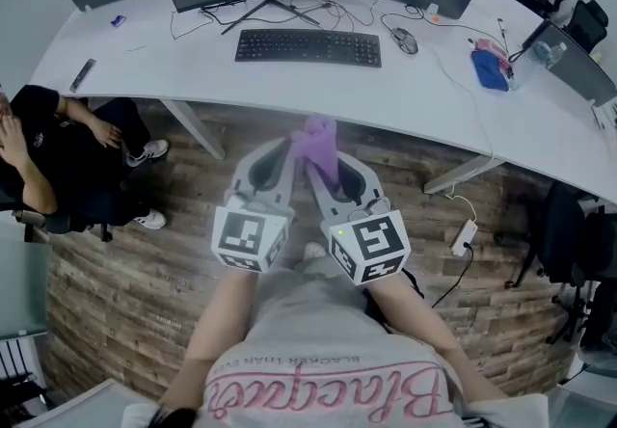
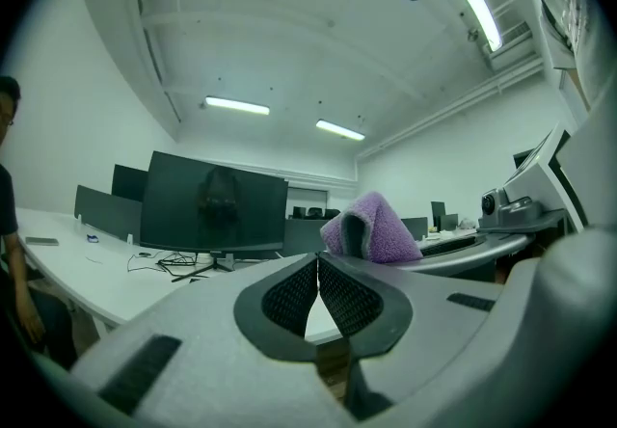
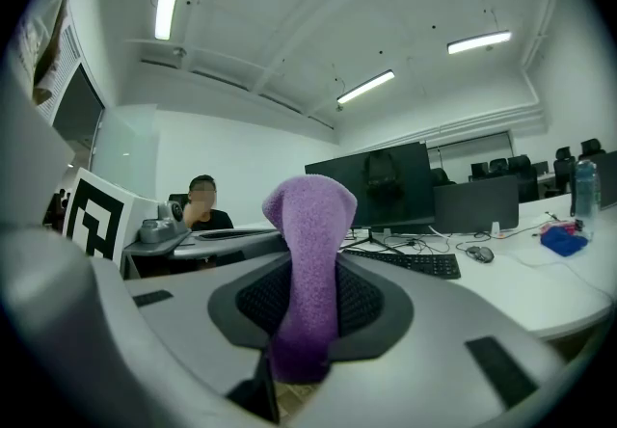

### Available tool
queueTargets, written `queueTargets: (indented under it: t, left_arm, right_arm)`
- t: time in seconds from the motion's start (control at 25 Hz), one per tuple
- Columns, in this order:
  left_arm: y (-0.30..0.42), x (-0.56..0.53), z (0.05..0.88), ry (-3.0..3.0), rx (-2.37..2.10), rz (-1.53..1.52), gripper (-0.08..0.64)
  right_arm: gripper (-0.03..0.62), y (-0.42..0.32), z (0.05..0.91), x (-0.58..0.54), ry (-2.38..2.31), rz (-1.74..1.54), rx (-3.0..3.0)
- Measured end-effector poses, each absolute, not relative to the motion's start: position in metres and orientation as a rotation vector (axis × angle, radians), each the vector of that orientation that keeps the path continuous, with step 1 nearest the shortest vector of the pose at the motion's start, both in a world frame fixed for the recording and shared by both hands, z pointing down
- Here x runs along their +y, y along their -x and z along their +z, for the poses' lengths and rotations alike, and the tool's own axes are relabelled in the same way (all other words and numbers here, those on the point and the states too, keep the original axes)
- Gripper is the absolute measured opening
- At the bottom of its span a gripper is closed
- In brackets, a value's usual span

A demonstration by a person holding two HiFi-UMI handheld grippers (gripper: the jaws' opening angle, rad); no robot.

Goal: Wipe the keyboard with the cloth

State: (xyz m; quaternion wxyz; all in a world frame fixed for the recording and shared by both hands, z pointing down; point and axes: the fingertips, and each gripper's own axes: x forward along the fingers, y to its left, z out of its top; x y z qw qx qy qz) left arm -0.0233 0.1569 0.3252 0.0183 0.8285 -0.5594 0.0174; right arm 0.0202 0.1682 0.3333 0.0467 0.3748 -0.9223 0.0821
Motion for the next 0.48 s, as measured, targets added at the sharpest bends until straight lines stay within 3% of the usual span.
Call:
queueTargets:
  t: [0.48]
  left_arm:
    - [0.022, 0.109, 0.329, -2.536, -1.732, 0.034, 0.008]
  right_arm:
    - [0.089, -0.030, 0.342, 0.110, -1.129, 0.293, -2.791]
